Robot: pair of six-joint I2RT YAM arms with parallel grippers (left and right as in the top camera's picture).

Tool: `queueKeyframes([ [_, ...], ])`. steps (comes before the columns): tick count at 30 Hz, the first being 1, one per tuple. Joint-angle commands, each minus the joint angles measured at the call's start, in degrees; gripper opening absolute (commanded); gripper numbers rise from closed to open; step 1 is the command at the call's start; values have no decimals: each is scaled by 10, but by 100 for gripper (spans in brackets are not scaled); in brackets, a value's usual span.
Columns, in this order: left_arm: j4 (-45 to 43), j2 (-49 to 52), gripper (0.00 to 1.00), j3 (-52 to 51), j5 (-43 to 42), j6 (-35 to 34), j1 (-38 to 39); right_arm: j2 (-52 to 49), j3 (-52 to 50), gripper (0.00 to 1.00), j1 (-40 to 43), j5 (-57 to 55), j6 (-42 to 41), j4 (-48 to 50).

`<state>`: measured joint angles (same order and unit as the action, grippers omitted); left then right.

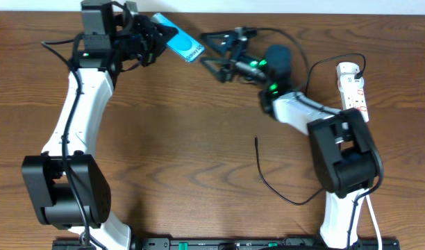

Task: Plug charger to phone and switch on socket
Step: 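Open the right gripper off the phone and pull it rightward, then move the right gripper down over the black cable's connector end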

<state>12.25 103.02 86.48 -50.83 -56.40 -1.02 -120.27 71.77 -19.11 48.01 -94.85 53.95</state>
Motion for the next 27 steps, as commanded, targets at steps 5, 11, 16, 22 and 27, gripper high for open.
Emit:
queueKeyframes([
  [5,35,-2,7,0,-58,41,-55,4,5,99,110,148,108,-11],
  [11,53,-2,7,0,-97,58,-73,8,5,99,170,208,203,-167],
  [16,53,-2,7,0,-116,58,-74,36,8,99,169,45,428,-548],
  [22,57,-2,7,0,-117,80,-74,100,56,99,139,-219,593,-871],
  [27,73,-2,7,0,-117,91,-74,171,64,99,132,-276,609,-944],
])
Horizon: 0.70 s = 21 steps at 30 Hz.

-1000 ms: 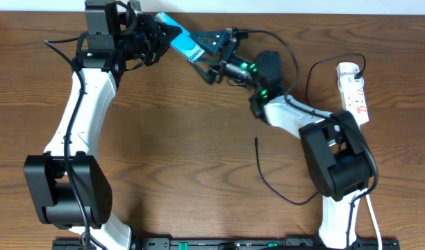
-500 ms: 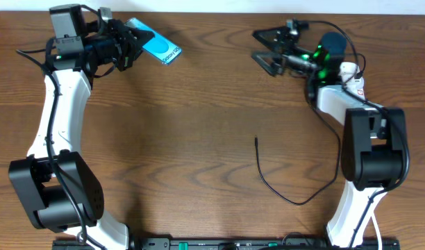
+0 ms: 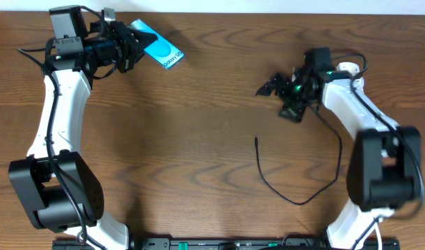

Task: Plug charger to phone and switch on socket
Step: 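Move the right gripper down over the black cable's connector end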

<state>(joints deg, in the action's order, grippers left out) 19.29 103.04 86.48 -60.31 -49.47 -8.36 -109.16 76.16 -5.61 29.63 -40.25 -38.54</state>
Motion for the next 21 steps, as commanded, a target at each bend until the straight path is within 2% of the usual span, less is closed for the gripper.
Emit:
queueKeyframes([
  [1,6,-2,7,0,-22,26,0,73,21,99,-3,-98,65,-31],
  [7,31,-2,7,0,-21,46,0,144,21,99,-21,-188,65,-134],
  [12,61,-2,7,0,-20,78,1,159,21,99,-76,-303,41,-219],
  [15,80,-2,7,0,-20,90,1,158,19,99,-109,-319,36,-233],
  [21,159,-2,7,0,3,157,15,158,19,99,-165,-334,17,-232],
])
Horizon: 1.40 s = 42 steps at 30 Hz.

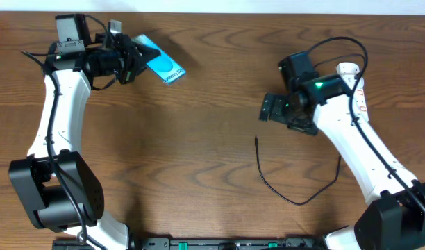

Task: Plug charger to phone and switch on socket
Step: 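Move the right gripper down over the black cable's connector end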

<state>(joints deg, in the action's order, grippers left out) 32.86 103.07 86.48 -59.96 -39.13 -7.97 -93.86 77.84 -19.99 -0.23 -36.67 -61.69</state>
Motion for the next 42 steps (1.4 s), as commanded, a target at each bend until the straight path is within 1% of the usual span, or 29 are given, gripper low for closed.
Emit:
queueKeyframes([
  [1,41,-2,7,0,17,63,15,5,1,99,-28,-35,-21,-1],
  [5,97,-2,8,0,80,101,36,5,0,99,-50,-42,-23,-1],
  [8,99,-2,7,0,82,120,51,2,-2,99,-60,-44,-23,0],
  [15,98,-2,7,0,80,119,64,-25,-35,99,-73,-48,-32,23],
  [21,100,-2,7,0,80,122,65,-55,-73,99,-82,-22,-31,67],
  [32,102,-2,8,0,82,129,65,-122,-84,95,-101,-11,-31,103],
  [34,104,-2,7,0,82,131,65,-143,-84,92,-101,-8,-31,109],
  [37,106,-2,7,0,82,136,65,-167,-84,84,-100,6,-31,114],
  [40,106,-2,7,0,82,137,65,-174,-84,83,-100,6,-31,116],
  [42,106,-2,7,0,82,136,65,-174,-82,78,-99,7,-32,116],
])
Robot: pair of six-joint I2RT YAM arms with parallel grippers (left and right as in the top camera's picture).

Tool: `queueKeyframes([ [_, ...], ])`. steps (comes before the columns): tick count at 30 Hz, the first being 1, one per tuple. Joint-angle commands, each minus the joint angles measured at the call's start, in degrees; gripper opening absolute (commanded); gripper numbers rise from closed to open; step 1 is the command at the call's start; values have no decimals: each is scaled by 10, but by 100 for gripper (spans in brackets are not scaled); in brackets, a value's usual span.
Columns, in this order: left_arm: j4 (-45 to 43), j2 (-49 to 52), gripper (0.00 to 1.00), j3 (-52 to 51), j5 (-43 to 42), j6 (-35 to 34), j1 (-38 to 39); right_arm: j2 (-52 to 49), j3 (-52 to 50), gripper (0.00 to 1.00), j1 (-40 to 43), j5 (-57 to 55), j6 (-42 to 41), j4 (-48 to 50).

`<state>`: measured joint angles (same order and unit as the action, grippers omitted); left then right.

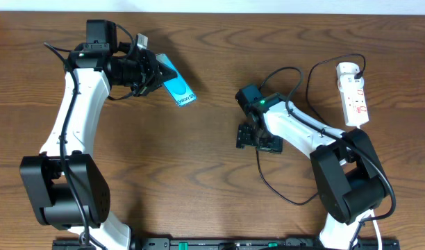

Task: Plug charger to phone and switch on socket
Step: 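Move the right gripper down over the black cable's connector end, then align and close the right gripper on the cable connector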

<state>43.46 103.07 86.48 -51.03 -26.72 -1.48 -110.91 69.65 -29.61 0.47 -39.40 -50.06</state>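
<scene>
The blue phone [180,90] is held tilted above the table at the back left, with my left gripper [157,75] shut on its upper end. The black charger cable [289,198] runs from the white power strip [353,94] at the right, loops toward the front and comes back up to mid-table. My right gripper [254,137] points down right over the cable's free end, which is hidden beneath it. Its jaws look spread, and nothing is seen held between them.
The cable also arcs above the right arm [299,128] near the strip. Both arm bases [67,201] stand at the front edge, on the left and on the right. The brown wooden table [164,180] shows between the arms.
My right gripper has moved from just left of the power strip down and left onto the cable's free end. My left gripper has carried the phone right and forward, toward mid-table.
Both grippers were together at the back centre, the left shut on the phone. They then stood apart, the phone at the far back left and the right gripper near the strip. Now the phone sits nearer the middle and the right gripper is over the plug end.
</scene>
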Motion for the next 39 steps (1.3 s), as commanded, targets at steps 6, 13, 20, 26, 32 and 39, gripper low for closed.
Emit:
queueKeyframes([
  [6,0,-2,7,0,-7,12,0,-4,7,78,10,19,-8,-3],
  [13,0,-2,7,0,-7,12,0,-4,24,80,45,59,11,-34],
  [20,0,-2,7,0,-7,12,0,-4,48,79,75,66,28,-87],
  [26,0,-2,7,0,-7,12,0,-4,48,77,67,68,28,-73],
  [32,0,-2,7,0,-7,12,0,-4,48,78,40,83,28,-57],
  [39,4,-2,8,0,-7,12,0,-6,48,77,30,92,17,-61],
])
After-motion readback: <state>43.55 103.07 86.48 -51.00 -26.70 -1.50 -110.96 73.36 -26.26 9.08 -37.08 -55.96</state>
